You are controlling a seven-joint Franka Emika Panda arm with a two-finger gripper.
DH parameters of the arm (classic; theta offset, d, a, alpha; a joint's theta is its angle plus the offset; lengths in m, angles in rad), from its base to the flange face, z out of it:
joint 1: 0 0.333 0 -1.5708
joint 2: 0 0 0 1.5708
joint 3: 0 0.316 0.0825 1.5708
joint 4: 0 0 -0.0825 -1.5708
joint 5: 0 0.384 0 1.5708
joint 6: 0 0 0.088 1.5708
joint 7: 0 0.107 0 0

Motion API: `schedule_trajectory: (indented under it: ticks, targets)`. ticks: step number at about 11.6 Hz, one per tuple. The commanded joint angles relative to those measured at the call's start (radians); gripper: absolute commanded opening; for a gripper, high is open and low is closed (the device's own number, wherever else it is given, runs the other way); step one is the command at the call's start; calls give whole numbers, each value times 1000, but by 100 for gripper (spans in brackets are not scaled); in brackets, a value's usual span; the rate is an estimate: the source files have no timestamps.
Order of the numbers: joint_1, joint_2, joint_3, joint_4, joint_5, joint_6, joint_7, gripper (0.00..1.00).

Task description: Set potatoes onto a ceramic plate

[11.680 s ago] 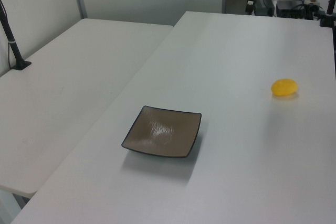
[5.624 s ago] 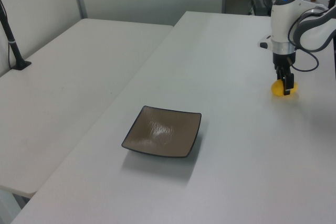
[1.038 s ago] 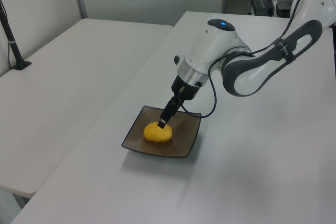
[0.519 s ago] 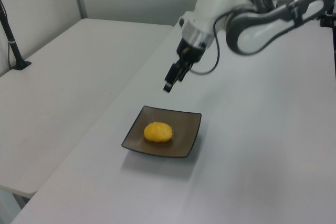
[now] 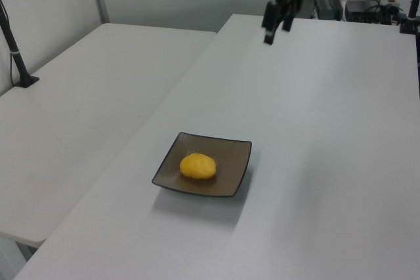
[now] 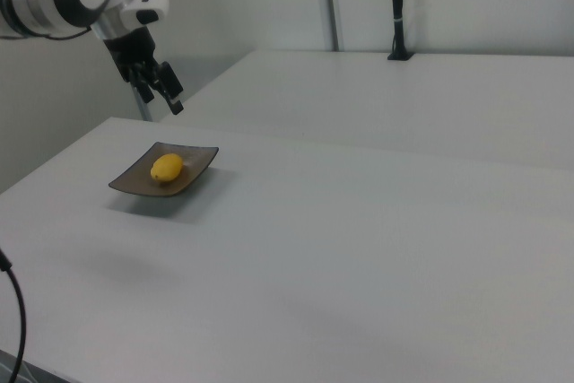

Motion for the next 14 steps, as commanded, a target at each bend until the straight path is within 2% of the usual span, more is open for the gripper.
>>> schedule_trajectory:
  ticks: [1, 4, 7, 10, 12, 13, 14]
  targets:
    - [-64, -106, -14, -45, 26, -168, 16, 100]
    - [-94, -178, -41, -112, 63, -188, -71, 100]
    - [-87, -164, -60, -117, 75, -174, -272, 100]
    - [-93, -155, -74, -148, 75, -79, -456, 100]
    - [-94, -140, -95, -146, 92, -78, -522, 100]
    - [-96, -141, -100, -146, 133, -78, -525, 100]
    - [-96, -141, -100, -146, 143, -78, -527, 100]
